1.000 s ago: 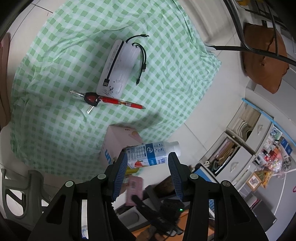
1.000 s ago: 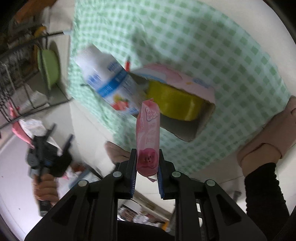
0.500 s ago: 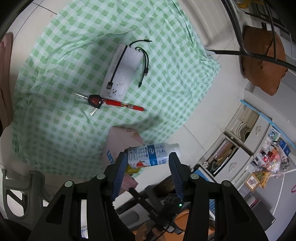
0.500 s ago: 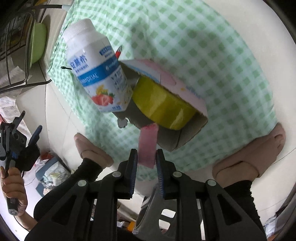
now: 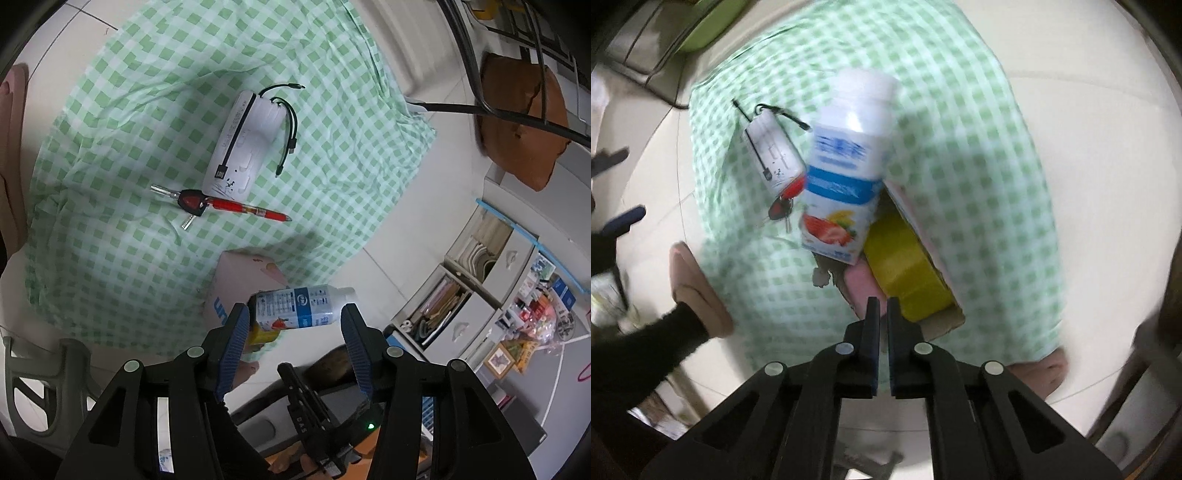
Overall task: Organize rigid objects
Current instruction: 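Carry the pink packet over the pink box and lower it inside with the right gripper, then grasp the black car keys with the left gripper and lift them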
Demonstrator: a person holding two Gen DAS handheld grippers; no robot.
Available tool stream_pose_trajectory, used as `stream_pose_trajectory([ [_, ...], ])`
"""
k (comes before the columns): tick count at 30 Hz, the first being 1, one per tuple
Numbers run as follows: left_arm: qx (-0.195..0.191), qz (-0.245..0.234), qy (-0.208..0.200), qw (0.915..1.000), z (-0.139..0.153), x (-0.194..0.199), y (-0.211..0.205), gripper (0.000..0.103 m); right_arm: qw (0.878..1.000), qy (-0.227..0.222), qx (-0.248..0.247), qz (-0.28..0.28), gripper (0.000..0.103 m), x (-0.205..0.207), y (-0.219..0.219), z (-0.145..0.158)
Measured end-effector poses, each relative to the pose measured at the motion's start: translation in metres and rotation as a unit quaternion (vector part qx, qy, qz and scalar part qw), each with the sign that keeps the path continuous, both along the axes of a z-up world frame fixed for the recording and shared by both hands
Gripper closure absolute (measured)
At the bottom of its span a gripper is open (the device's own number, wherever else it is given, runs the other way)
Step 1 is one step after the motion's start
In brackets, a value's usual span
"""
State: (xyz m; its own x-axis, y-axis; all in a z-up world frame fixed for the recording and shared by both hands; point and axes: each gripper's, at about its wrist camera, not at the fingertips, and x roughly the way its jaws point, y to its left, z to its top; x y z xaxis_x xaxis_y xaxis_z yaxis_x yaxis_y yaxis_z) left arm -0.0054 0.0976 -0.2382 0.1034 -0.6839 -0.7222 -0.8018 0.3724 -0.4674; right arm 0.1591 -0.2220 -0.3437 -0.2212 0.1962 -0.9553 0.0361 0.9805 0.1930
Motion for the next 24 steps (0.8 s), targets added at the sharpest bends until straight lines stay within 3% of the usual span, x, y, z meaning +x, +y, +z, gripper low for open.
stream_pose_trajectory([
  [5,0.001,0.000,-0.002,1.0000,0.001,-0.001,0.003,0.053,1.000,0.009,0.012,-0.021,0.097,0.000,-0.002,-0.003],
  [7,0.008,-0.006,-0.006,0.9999,-0.001,0.000,0.004,0.052,0.997,0.016,0.039,-0.064,0.096,0.002,-0.013,-0.005],
  [10,0.053,-0.055,-0.015,0.9969,-0.010,0.004,0.000,0.042,0.973,0.033,0.131,-0.189,0.090,0.004,-0.033,0.000],
  [12,0.090,-0.136,-0.018,0.9865,-0.026,0.009,-0.016,0.041,0.945,0.033,0.193,-0.263,0.090,0.007,-0.043,0.013],
  [14,0.117,-0.249,-0.019,0.9612,-0.051,0.012,-0.040,0.041,0.921,0.019,0.242,-0.305,0.088,0.014,-0.046,0.032],
  [16,0.172,-0.332,-0.026,0.9271,-0.071,0.010,-0.057,0.041,0.902,0.003,0.278,-0.331,0.081,0.020,-0.045,0.051],
  [18,0.231,-0.392,-0.055,0.8887,-0.089,0.010,-0.072,0.041,0.878,-0.014,0.322,-0.355,0.072,0.026,-0.044,0.074],
  [20,0.247,-0.430,-0.104,0.8620,-0.101,0.007,-0.085,0.041,0.856,-0.030,0.357,-0.373,0.068,0.029,-0.046,0.096],
  [22,0.241,-0.452,-0.156,0.8448,-0.107,0.000,-0.096,0.041,0.837,-0.049,0.383,-0.387,0.064,0.028,-0.048,0.118],
  [24,0.242,-0.470,-0.176,0.8306,-0.115,-0.010,-0.103,0.043,0.832,-0.060,0.392,-0.387,0.059,0.032,-0.051,0.132],
])
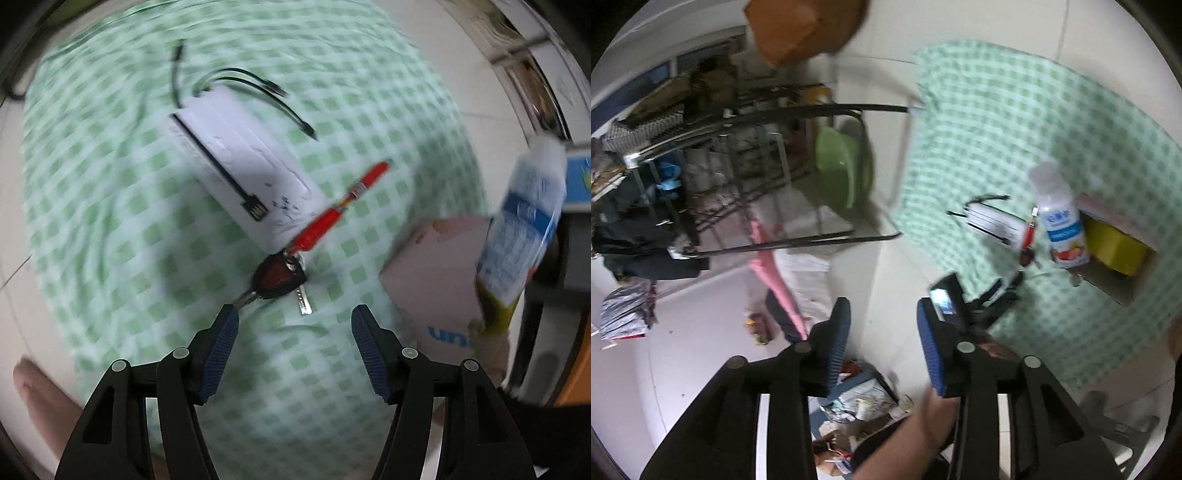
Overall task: Organize rigid objects
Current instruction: 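Grasp the black car keys with the left gripper and lift them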
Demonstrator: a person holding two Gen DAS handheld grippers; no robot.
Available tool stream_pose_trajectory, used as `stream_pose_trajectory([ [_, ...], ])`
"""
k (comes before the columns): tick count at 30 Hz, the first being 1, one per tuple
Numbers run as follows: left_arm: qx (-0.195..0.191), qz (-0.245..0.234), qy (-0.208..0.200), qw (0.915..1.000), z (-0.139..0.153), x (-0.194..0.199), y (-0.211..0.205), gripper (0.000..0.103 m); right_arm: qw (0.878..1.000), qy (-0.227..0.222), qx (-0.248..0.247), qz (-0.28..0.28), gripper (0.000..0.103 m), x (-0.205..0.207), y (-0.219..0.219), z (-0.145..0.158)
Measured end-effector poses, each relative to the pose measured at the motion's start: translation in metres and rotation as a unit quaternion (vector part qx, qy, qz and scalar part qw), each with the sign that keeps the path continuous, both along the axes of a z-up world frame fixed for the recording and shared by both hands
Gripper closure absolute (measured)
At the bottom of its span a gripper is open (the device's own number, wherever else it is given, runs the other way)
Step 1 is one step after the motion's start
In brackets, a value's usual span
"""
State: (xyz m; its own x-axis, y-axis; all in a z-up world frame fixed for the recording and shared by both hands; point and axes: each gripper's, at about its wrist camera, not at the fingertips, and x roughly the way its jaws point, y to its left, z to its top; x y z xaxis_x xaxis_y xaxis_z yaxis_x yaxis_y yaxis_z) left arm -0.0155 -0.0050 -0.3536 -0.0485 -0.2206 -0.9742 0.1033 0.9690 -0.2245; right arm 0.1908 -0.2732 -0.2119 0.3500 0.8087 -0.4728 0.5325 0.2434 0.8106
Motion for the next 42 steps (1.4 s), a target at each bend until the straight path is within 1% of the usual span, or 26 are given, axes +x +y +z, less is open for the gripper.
stream_pose_trajectory([
  [1,0.015,-0.014,0.001,0.9998,-0.006,-0.003,-0.005,0.051,1.000,-0.004,-0.002,0.000,0.059,-0.001,-0.002,0.003],
  [4,0.066,-0.070,-0.008,0.9953,-0.016,-0.003,-0.020,0.059,1.000,-0.003,-0.014,0.003,0.057,0.001,-0.004,0.006],
  [6,0.080,-0.101,-0.017,0.9916,-0.022,0.001,-0.033,0.059,1.000,0.002,-0.029,0.007,0.057,0.002,-0.006,0.005],
  [7,0.078,-0.107,-0.015,0.9911,-0.027,0.003,-0.039,0.059,0.999,0.001,-0.040,0.011,0.057,0.003,-0.007,0.005],
  [8,0.071,-0.105,-0.009,0.9919,-0.031,0.004,-0.041,0.059,0.998,-0.002,-0.054,0.017,0.058,0.005,-0.005,0.007],
  [10,0.061,-0.093,0.000,0.9938,-0.042,0.006,-0.042,0.059,0.997,-0.007,-0.066,0.028,0.057,0.007,-0.006,0.006],
  [11,0.069,-0.091,-0.026,0.9932,-0.041,0.006,-0.045,0.059,0.997,-0.008,-0.069,0.033,0.057,0.007,-0.005,0.005],
  [13,0.085,-0.089,-0.040,0.9916,-0.044,0.009,-0.047,0.059,0.997,-0.007,-0.068,0.038,0.057,0.006,-0.007,0.001],
  [14,0.099,-0.094,-0.035,0.9900,-0.048,0.010,-0.050,0.060,0.997,-0.003,-0.068,0.038,0.057,0.004,-0.008,-0.002],
  [15,0.119,-0.101,-0.019,0.9876,-0.056,0.010,-0.053,0.064,0.997,0.001,-0.068,0.038,0.057,0.003,-0.010,-0.006],
  [16,0.142,-0.113,0.001,0.9833,-0.063,0.010,-0.056,0.066,0.997,0.004,-0.067,0.038,0.058,0.003,-0.011,-0.008],
  [19,0.168,-0.148,0.002,0.9746,-0.069,0.006,-0.070,0.067,0.997,0.019,-0.065,0.036,0.057,-0.002,-0.015,-0.017],
  [21,0.175,-0.149,0.006,0.9733,-0.072,0.005,-0.074,0.068,0.997,0.024,-0.067,0.035,0.057,-0.004,-0.018,-0.019],
  [22,0.174,-0.143,0.010,0.9741,-0.073,0.005,-0.074,0.068,0.997,0.025,-0.068,0.033,0.057,-0.005,-0.020,-0.020],
  [23,0.171,-0.136,0.013,0.9757,-0.074,0.005,-0.074,0.068,0.997,0.025,-0.070,0.031,0.057,-0.006,-0.022,-0.020],
  [24,0.161,-0.126,0.015,0.9787,-0.072,0.006,-0.072,0.073,0.997,0.025,-0.071,0.029,0.057,-0.006,-0.023,-0.018],
  [25,0.153,-0.118,0.013,0.9811,-0.063,0.009,-0.067,0.082,0.997,0.024,-0.072,0.028,0.057,-0.006,-0.025,-0.017],
  [27,0.126,-0.093,0.002,0.9877,-0.049,0.013,-0.060,0.094,0.997,0.019,-0.071,0.025,0.057,-0.006,-0.027,-0.014],
  [29,0.092,-0.067,0.015,0.9934,-0.040,0.016,-0.050,0.096,0.997,0.013,-0.069,0.025,0.057,-0.004,-0.026,-0.009],
  [31,0.082,-0.057,0.015,0.9949,-0.030,0.015,-0.042,0.099,0.997,0.008,-0.068,0.025,0.057,-0.002,-0.024,-0.005],
  [33,0.063,-0.034,0.012,0.9973,-0.017,0.016,-0.030,0.099,0.997,0.001,-0.068,0.026,0.058,0.000,-0.022,-0.002],
  [35,0.035,-0.002,0.011,0.9993,-0.005,0.016,-0.018,0.099,0.997,-0.006,-0.071,0.026,0.057,0.002,-0.019,0.001],
  [38,0.003,0.027,0.005,0.9996,0.019,0.020,-0.003,0.099,0.997,-0.009,-0.069,0.029,0.057,0.003,-0.013,0.003],
  [39,-0.011,0.032,0.003,0.9994,0.030,0.020,0.000,0.099,0.997,-0.009,-0.068,0.030,0.057,0.004,-0.012,0.003],
  [40,-0.024,0.036,0.002,0.9991,0.048,0.022,0.008,0.099,0.997,-0.009,-0.068,0.031,0.057,0.004,-0.009,0.003],
  [42,-0.054,0.043,-0.006,0.9976,0.071,0.022,0.012,0.099,0.998,-0.008,-0.060,0.036,0.057,0.006,-0.002,0.002],
])
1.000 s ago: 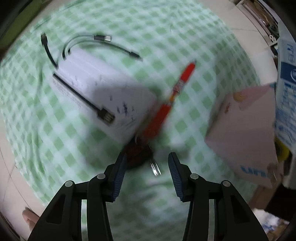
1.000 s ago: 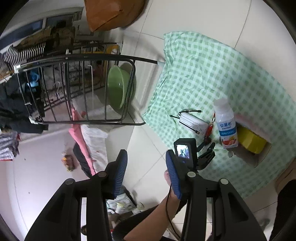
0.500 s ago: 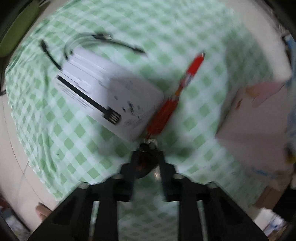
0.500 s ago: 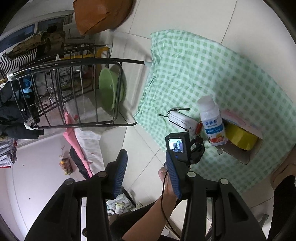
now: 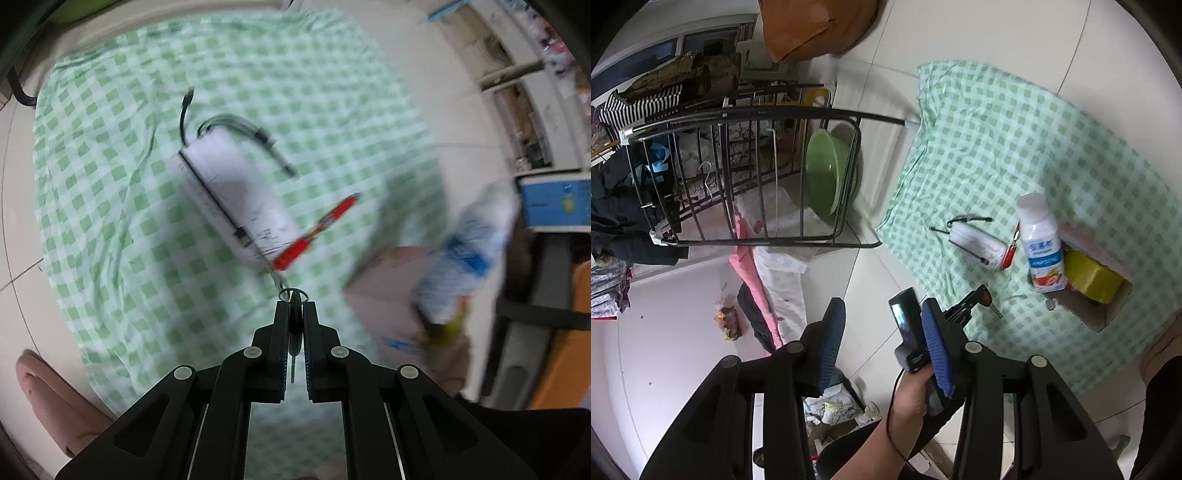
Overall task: Organize rigid objects
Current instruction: 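Grasp the black car keys with the left gripper and lift them, then pass the car keys from the left gripper into the right gripper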
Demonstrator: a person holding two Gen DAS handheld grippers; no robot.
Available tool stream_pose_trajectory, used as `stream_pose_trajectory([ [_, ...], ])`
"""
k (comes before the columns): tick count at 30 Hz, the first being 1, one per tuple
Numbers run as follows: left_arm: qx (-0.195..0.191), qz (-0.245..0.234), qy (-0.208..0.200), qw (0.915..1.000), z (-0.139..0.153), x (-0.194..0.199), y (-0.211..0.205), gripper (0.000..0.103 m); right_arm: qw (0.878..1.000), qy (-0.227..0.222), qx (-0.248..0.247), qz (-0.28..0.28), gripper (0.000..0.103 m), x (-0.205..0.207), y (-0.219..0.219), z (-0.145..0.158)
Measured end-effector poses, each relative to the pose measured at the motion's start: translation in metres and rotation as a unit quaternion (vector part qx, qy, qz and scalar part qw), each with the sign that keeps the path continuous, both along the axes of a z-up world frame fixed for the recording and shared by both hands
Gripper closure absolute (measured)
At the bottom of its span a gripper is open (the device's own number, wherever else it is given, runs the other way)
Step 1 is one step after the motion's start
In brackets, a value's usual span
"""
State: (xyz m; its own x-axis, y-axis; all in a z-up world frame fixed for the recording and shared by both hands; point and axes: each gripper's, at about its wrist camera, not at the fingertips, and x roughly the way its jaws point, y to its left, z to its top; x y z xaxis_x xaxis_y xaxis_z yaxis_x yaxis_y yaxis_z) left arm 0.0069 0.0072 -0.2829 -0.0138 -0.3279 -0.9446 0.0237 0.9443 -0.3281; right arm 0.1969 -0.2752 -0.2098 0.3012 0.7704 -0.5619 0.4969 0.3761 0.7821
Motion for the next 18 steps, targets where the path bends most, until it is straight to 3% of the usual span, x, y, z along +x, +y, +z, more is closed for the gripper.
stream_pose_trajectory([
  [4,-0.067,0.010,-0.039,0.9969,0.066,0.005,0.008,0.099,0.999,0.011,0.047,0.010,0.057,0.000,0.020,-0.006],
  [7,-0.113,0.000,-0.075,0.9908,0.121,0.001,0.010,0.099,0.993,0.046,0.105,-0.004,0.057,-0.005,0.036,-0.021],
  [11,-0.148,-0.020,-0.118,0.9817,0.181,-0.014,0.017,0.099,0.990,0.071,0.119,0.003,0.057,-0.010,0.057,-0.033],
  [15,-0.176,-0.030,-0.143,0.9735,0.214,-0.034,0.022,0.099,0.991,0.080,0.108,0.008,0.057,-0.019,0.069,-0.041],
  [18,-0.184,-0.043,-0.148,0.9708,0.224,-0.051,0.023,0.099,0.985,0.099,0.145,-0.003,0.057,-0.027,0.077,-0.054],
])
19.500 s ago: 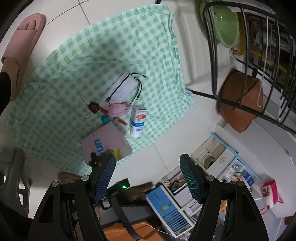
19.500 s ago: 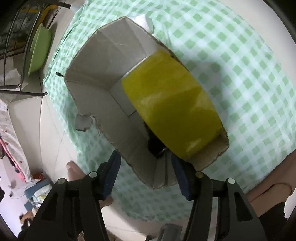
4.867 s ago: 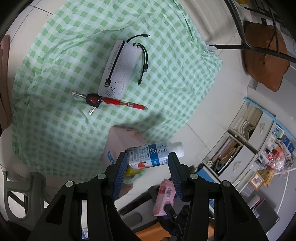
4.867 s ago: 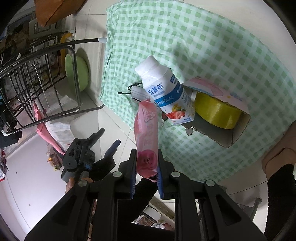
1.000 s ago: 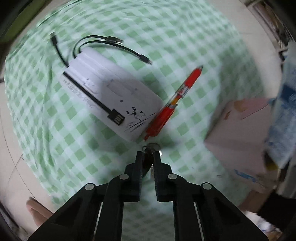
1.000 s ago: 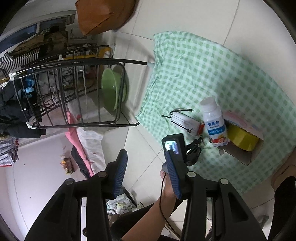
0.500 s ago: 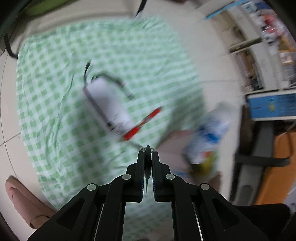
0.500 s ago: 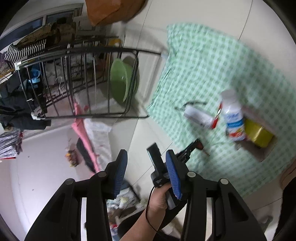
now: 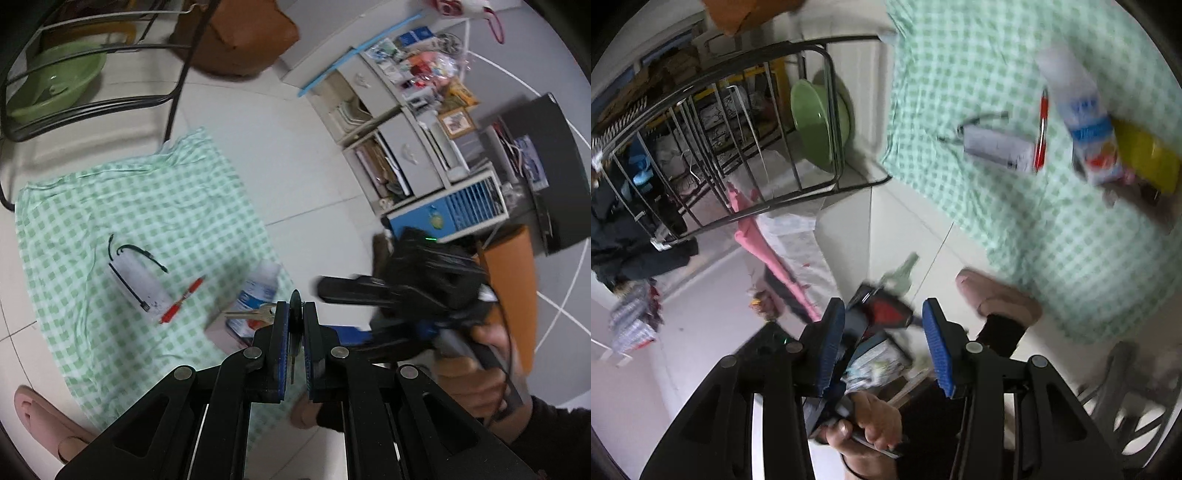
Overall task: Organize rigid objects
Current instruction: 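Pass the car keys from the left gripper into the right gripper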
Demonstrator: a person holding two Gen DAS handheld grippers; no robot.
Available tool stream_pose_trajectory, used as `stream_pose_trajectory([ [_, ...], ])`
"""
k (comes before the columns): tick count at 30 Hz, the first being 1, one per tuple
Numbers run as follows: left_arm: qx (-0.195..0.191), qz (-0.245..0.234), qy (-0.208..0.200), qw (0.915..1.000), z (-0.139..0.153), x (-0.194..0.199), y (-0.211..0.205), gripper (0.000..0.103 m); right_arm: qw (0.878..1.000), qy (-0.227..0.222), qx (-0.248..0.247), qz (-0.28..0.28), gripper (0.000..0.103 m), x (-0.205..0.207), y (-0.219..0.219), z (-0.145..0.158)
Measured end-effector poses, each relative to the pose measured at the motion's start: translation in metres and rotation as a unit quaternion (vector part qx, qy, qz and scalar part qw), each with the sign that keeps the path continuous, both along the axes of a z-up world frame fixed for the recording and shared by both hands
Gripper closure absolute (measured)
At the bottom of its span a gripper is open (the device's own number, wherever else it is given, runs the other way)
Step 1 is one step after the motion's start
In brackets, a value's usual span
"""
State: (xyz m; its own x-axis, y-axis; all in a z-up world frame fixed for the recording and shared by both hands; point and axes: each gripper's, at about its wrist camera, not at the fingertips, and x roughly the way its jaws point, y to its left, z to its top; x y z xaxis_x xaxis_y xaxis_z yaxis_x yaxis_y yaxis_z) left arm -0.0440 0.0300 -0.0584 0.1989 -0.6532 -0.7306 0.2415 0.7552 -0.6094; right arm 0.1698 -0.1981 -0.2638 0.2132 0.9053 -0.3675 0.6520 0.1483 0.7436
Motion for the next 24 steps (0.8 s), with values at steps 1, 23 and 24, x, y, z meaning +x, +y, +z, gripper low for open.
stream_pose_trajectory([
  [1,0.004,-0.008,-0.003,1.0000,0.003,-0.007,-0.001,0.099,1.000,0.011,0.018,-0.007,0.057,-0.004,0.003,-0.005],
  [23,0.072,0.064,0.103,0.9901,-0.047,0.007,-0.020,0.089,0.996,-0.043,-0.047,-0.070,0.099,-0.049,-0.078,-0.003],
  [24,0.087,0.081,0.118,0.9858,-0.056,0.011,-0.015,0.089,0.994,-0.037,-0.065,-0.078,0.099,-0.056,-0.090,-0.008],
])
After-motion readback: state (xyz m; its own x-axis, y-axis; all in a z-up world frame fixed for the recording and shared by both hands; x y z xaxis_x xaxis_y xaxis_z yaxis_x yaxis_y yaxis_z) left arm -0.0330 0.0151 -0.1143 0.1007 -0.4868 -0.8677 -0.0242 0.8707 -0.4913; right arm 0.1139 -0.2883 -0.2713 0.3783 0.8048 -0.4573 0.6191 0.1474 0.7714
